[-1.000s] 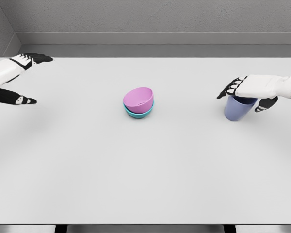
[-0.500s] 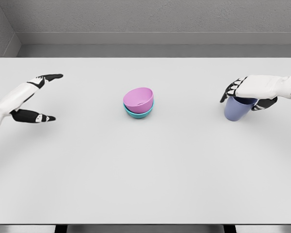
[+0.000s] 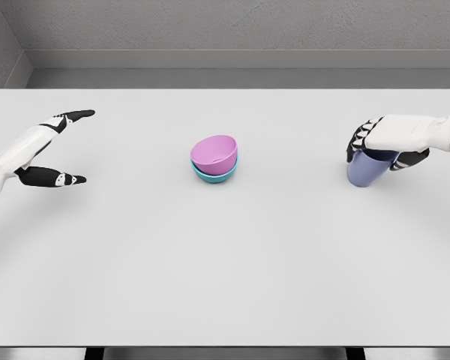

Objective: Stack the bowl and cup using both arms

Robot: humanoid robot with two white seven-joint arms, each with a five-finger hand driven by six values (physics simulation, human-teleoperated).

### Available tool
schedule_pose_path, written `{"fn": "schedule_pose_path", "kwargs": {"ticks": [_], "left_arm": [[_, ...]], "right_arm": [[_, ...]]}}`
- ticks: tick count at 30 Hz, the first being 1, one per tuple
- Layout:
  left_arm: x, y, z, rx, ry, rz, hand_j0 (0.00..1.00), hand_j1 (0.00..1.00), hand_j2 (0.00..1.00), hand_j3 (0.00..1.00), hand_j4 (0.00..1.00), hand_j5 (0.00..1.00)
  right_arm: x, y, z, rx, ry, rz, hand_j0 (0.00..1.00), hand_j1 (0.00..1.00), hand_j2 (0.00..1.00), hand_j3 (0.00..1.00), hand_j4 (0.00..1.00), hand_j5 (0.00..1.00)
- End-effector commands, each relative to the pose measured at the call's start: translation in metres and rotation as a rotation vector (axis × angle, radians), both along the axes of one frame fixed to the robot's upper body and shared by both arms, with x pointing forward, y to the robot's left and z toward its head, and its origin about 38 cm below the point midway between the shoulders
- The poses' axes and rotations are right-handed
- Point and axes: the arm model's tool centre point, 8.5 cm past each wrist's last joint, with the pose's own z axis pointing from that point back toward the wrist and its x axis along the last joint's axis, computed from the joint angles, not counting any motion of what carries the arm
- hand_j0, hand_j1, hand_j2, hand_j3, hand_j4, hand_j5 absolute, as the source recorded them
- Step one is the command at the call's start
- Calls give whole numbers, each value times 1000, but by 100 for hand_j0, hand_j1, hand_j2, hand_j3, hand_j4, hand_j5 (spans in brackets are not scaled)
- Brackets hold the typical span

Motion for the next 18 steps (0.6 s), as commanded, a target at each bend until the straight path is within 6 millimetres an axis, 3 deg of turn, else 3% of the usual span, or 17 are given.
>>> {"fn": "schedule_pose_path", "kwargs": {"ticks": [1, 18], "left_arm": [[0, 0, 1, -8, 1, 1, 100, 100, 100, 100, 100, 100], [1, -1, -4, -17, 8, 5, 100, 100, 100, 100, 100, 100]], "right_arm": [[0, 0, 0, 6, 0, -2, 61, 61, 61, 61, 61, 61], [2, 1, 9, 17, -17, -3, 54, 54, 54, 54, 54, 54]]}}
